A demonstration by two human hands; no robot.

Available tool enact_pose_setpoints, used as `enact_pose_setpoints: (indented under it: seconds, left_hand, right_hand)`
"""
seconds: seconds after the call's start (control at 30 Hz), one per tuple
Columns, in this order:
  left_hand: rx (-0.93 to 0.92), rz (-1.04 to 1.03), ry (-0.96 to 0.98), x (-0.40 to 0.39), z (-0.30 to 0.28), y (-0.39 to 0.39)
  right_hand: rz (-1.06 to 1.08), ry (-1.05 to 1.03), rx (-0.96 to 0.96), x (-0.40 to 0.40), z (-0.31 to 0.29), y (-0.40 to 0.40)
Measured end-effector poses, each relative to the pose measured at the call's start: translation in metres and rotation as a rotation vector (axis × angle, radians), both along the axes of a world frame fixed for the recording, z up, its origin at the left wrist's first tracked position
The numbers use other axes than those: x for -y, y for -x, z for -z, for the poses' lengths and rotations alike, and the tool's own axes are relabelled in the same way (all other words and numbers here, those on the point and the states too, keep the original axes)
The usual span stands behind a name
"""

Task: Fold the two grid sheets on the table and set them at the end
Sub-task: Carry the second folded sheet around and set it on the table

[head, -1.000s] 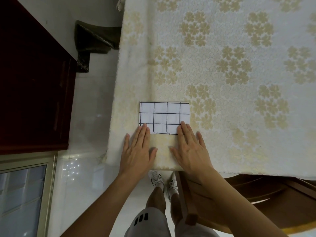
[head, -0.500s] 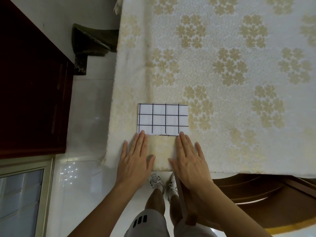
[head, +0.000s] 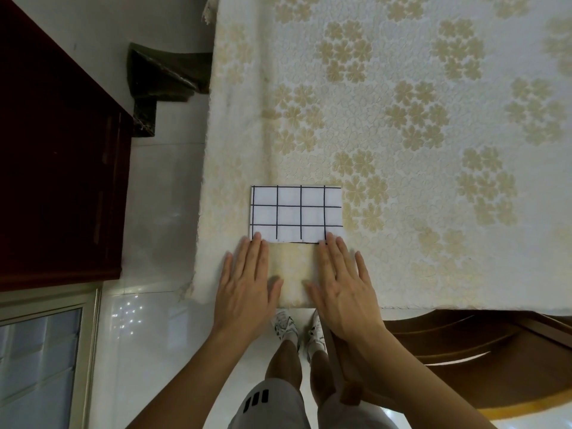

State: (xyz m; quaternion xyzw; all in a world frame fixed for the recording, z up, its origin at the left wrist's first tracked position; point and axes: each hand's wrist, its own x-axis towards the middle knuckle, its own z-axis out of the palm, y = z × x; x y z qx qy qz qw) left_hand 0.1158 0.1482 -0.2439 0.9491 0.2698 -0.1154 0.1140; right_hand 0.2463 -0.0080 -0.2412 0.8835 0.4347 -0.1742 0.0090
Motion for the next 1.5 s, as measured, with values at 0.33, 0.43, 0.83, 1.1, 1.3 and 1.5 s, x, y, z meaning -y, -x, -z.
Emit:
enact_pose_setpoints:
  seconds: [0.33, 0.43, 0.83, 1.1, 1.3, 1.5]
  left_hand:
    - [-0.019, -0.004, 0.012, 0.000, 0.007, 0.000]
    - [-0.012, -0.018, 0.014, -0.002, 0.006, -0.005]
    - [-0.024, -0.029, 0.013, -0.003, 0.001, -0.009]
    - [0.046, -0.034, -0.036, -0.010, -0.011, -0.025]
    - [-0.034, -0.025, -0.007, -0.010, 0.008, -0.025]
    - [-0.009, -0.018, -0.019, -0.007, 0.013, -0.023]
  right_hand:
    - [-0.003, 0.039, -0.028, -0.001, 0.009, -0.002]
    - [0.003, 0.024, -0.023, -0.006, 0.008, -0.009]
    - [-0.002, 0.033, -0.001, -0.002, 0.007, -0.005]
    - [0.023, -0.042, 0.028, -0.016, 0.001, -0.023]
    - [0.007, 0.007, -0.024, -0.012, 0.007, -0.028]
    - [0.010, -0.018, -0.030, -0.013, 0.007, -0.027]
